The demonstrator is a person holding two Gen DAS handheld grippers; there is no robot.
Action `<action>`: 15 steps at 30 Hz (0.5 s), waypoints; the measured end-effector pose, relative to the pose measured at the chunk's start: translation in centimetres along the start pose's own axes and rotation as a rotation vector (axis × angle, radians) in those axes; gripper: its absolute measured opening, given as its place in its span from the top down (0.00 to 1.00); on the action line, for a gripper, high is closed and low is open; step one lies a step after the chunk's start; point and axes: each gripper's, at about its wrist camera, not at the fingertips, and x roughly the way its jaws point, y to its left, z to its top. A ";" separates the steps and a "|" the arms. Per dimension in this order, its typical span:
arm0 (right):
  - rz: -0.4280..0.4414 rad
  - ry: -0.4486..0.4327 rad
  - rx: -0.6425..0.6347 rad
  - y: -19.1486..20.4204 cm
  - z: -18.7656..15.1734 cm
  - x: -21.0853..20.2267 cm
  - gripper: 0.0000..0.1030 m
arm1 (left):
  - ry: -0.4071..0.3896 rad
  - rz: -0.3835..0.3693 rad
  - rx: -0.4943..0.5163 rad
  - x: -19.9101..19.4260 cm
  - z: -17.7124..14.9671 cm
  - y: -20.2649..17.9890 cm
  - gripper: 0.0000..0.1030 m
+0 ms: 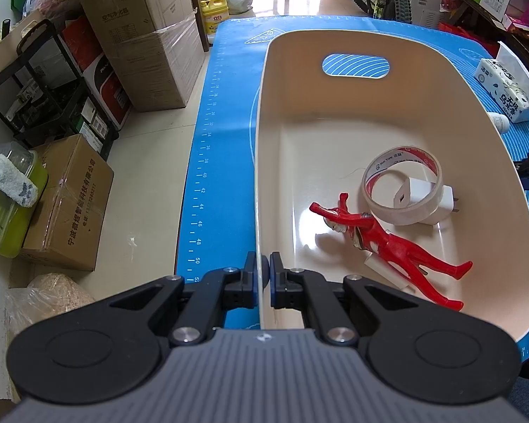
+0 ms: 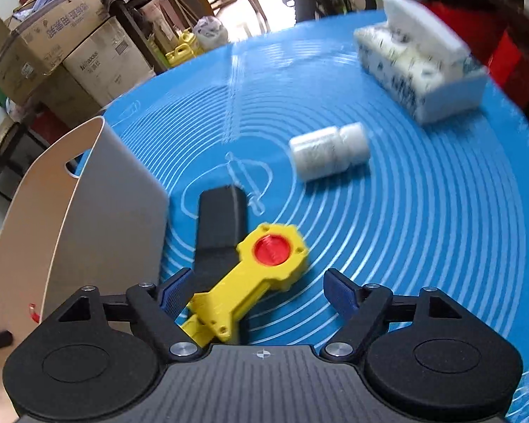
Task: Organize rigid objects
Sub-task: 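Grasp the yellow toy with the red dial using the right tool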
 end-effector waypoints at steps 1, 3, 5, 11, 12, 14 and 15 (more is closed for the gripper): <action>0.001 0.005 0.001 0.2 0.0 0.3 0.20 | 0.000 0.000 0.001 0.0 0.0 0.0 0.92; -0.003 0.011 0.003 0.6 0.0 1.1 0.20 | -0.002 0.000 -0.001 0.0 -0.1 0.0 0.92; 0.006 0.028 0.022 0.8 0.0 1.9 0.20 | -0.002 -0.001 -0.002 0.0 -0.1 0.0 0.92; 0.026 0.009 0.056 0.6 -0.2 2.0 0.45 | 0.000 -0.004 0.001 0.0 -0.1 0.1 0.92; 0.042 0.006 0.075 0.1 -0.1 1.9 0.52 | -0.001 -0.005 0.000 0.0 -0.1 0.1 0.92; 0.078 0.013 0.096 -0.6 -0.3 1.8 0.53 | -0.002 -0.005 0.001 0.0 -0.2 0.1 0.92; 0.072 0.007 0.087 -0.8 -0.4 1.6 0.54 | -0.002 -0.005 0.000 0.0 -0.2 0.1 0.92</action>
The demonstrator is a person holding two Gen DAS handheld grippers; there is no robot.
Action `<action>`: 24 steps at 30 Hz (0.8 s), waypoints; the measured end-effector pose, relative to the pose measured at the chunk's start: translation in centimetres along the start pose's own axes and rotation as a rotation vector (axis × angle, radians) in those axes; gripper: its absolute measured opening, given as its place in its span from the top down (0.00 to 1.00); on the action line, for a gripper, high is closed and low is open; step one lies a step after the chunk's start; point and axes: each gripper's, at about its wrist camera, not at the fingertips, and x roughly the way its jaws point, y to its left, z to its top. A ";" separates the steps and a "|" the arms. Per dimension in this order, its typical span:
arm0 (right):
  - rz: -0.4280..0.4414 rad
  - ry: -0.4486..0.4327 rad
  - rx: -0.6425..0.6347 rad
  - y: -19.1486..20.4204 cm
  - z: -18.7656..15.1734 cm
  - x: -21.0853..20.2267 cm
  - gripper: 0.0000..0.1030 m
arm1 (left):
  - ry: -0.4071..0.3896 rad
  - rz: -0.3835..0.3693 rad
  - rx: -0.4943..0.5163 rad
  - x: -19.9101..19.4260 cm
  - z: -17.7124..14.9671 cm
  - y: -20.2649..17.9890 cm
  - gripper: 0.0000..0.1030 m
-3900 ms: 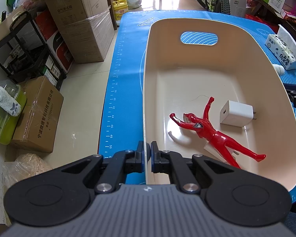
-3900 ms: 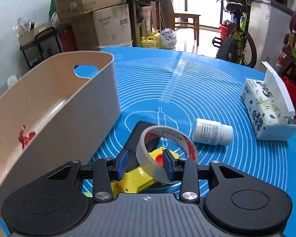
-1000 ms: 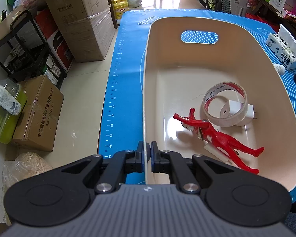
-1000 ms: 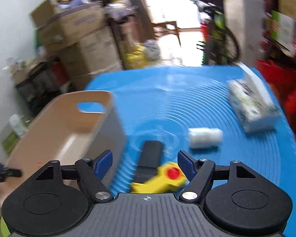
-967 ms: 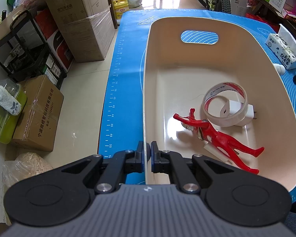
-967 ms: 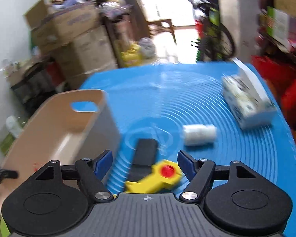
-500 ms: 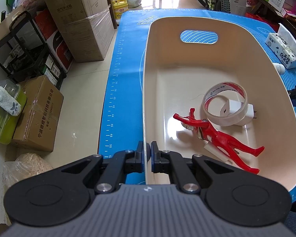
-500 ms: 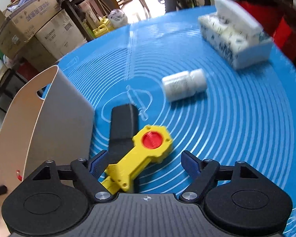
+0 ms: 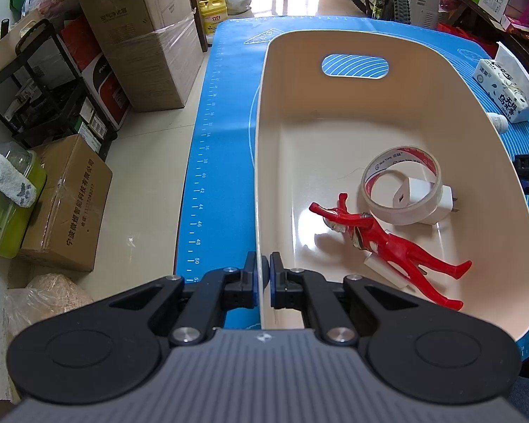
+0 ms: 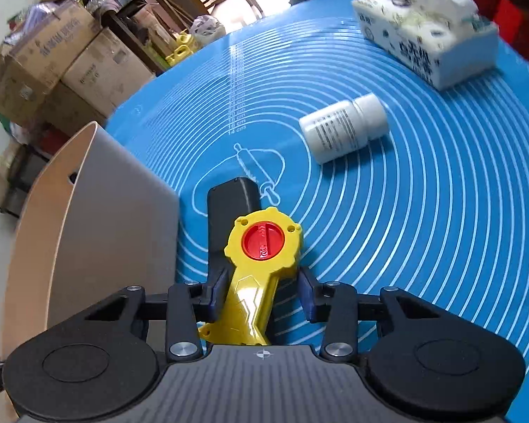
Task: Organize rigid objects
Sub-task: 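Grasp the yellow toy with the red dial using the right tool, then carry the yellow toy into the basket with the right tool and release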
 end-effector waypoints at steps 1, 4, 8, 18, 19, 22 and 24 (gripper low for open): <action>-0.008 -0.008 -0.020 0.1 -0.1 -0.1 0.55 | 0.000 0.000 -0.001 0.0 0.0 0.0 0.92; 0.012 -0.023 -0.068 0.4 0.0 -0.9 0.59 | 0.001 0.001 -0.003 0.0 0.0 0.0 0.92; 0.034 -0.071 -0.140 1.5 0.1 -2.7 0.66 | 0.004 0.003 0.001 0.0 0.1 -0.1 0.92; 0.113 -0.178 -0.213 4.2 0.9 -7.0 0.66 | 0.004 0.003 0.002 0.0 0.1 -0.1 0.92; 0.126 -0.194 -0.228 4.8 1.0 -7.6 0.66 | 0.004 0.004 0.002 0.0 0.1 0.0 0.92; 0.167 -0.224 -0.275 6.8 1.2 -8.9 0.66 | 0.002 0.003 0.006 -0.1 0.1 0.0 0.92; 0.187 -0.237 -0.325 8.4 0.9 -9.5 0.66 | 0.003 0.003 0.008 -0.1 0.1 0.0 0.92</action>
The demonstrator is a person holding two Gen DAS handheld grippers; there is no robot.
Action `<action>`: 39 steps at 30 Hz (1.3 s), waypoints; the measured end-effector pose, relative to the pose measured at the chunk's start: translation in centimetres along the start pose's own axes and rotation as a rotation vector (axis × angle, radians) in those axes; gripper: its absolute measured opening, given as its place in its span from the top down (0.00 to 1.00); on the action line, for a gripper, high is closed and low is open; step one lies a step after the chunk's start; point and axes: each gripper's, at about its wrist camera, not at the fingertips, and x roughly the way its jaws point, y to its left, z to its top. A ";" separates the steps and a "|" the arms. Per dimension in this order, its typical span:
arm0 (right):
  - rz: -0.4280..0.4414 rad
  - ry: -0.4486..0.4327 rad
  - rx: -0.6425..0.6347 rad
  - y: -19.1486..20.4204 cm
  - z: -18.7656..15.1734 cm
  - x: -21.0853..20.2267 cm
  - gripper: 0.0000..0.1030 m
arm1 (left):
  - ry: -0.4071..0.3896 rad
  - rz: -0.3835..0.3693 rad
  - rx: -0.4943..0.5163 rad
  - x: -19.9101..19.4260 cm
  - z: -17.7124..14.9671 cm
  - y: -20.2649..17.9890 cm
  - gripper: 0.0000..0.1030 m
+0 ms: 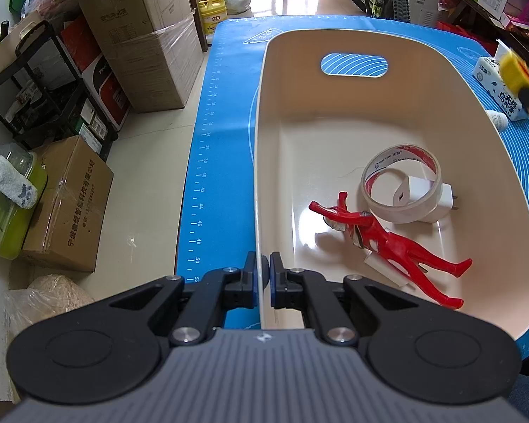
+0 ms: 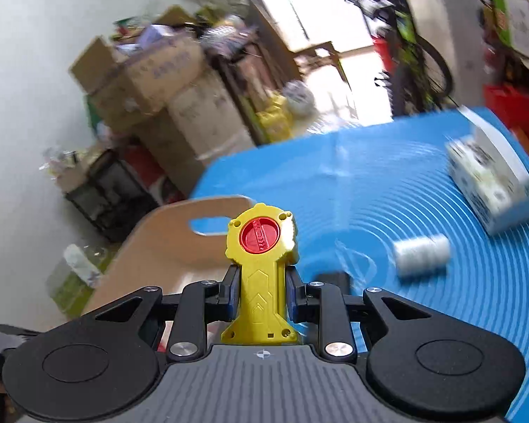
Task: Organize rigid objects
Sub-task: 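Carry the yellow toy into the basket with the right tool and release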
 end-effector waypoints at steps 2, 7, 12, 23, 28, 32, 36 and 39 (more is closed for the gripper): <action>0.022 -0.009 -0.047 1.7 0.3 -0.2 0.66 | 0.000 0.002 0.000 0.0 0.0 0.0 0.92; 0.064 0.009 -0.129 5.3 0.7 0.5 0.66 | -0.002 0.001 -0.003 -0.1 -0.1 0.1 0.92; 0.083 0.076 -0.214 8.4 -0.7 2.3 0.66 | -0.001 0.004 0.000 0.0 -0.1 0.1 0.92; 0.052 0.255 -0.302 10.9 -5.3 5.7 0.66 | -0.001 0.006 0.000 0.0 0.0 0.0 0.92; 0.031 0.269 -0.350 11.3 -6.3 6.1 0.66 | 0.000 0.006 0.000 0.0 0.0 0.1 0.92; 0.033 0.266 -0.339 11.5 -6.3 5.7 0.56 | -0.001 0.009 0.000 0.1 0.0 -0.1 0.92; 0.054 0.225 -0.299 11.1 -5.4 4.6 0.41 | -0.001 0.011 0.001 0.1 0.0 -0.2 0.92; 0.071 0.182 -0.276 10.6 -4.2 3.2 0.40 | 0.000 0.012 0.000 0.0 -0.1 -0.1 0.92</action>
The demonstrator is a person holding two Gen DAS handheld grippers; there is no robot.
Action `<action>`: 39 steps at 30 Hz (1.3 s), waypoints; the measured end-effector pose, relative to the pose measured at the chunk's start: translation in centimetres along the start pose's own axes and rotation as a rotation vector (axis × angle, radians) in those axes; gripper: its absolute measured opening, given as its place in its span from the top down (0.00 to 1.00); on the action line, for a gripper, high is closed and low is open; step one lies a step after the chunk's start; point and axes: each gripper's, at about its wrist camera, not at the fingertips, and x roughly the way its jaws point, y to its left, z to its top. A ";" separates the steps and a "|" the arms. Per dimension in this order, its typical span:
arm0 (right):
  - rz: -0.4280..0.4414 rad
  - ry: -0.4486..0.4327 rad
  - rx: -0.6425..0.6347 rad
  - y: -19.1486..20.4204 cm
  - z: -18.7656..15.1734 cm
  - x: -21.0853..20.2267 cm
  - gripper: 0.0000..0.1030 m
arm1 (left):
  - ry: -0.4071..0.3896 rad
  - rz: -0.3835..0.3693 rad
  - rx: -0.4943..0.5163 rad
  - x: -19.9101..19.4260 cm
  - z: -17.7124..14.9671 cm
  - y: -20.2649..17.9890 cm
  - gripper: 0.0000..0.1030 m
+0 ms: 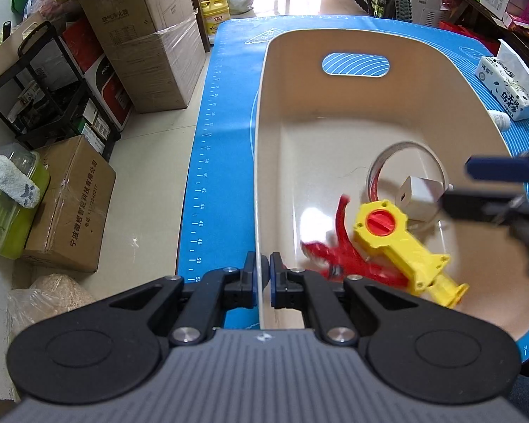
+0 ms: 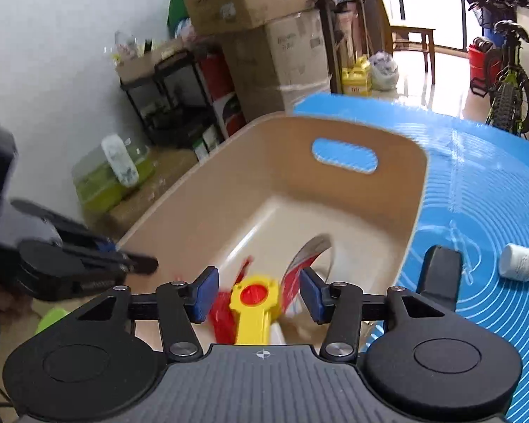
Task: Organize rigid objects
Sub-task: 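Carry the yellow toy into the basket with the right tool and release, then grasp the green ointment tin on the mat with the right tool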
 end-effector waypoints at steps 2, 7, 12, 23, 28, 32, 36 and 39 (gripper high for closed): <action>-0.006 -0.032 0.010 -0.8 0.4 -1.3 0.37 | 0.000 0.000 -0.001 0.0 0.0 0.0 0.92; -0.068 -0.111 0.032 -3.7 1.4 -4.7 0.32 | -0.001 0.000 -0.001 0.0 0.0 0.0 0.92; -0.152 -0.126 0.076 -7.7 0.8 -6.5 0.29 | 0.000 0.000 -0.002 0.0 0.0 0.1 0.92; -0.244 0.025 0.160 -11.4 -4.4 -3.9 0.29 | -0.001 0.002 -0.002 0.0 -0.2 0.2 0.92; -0.261 0.078 0.128 -10.7 -5.8 -2.3 0.29 | -0.001 0.001 -0.007 -0.1 -0.1 0.0 0.92; -0.254 0.128 0.108 -10.0 -6.8 -1.2 0.29 | 0.000 0.002 -0.005 -0.1 -0.1 0.0 0.92; -0.256 0.167 0.095 -9.1 -7.7 -0.1 0.28 | 0.001 0.000 -0.006 -0.1 -0.2 -0.1 0.92; -0.271 0.187 0.059 -8.2 -8.5 0.9 0.28 | 0.002 0.003 -0.004 -0.1 -0.2 -0.1 0.92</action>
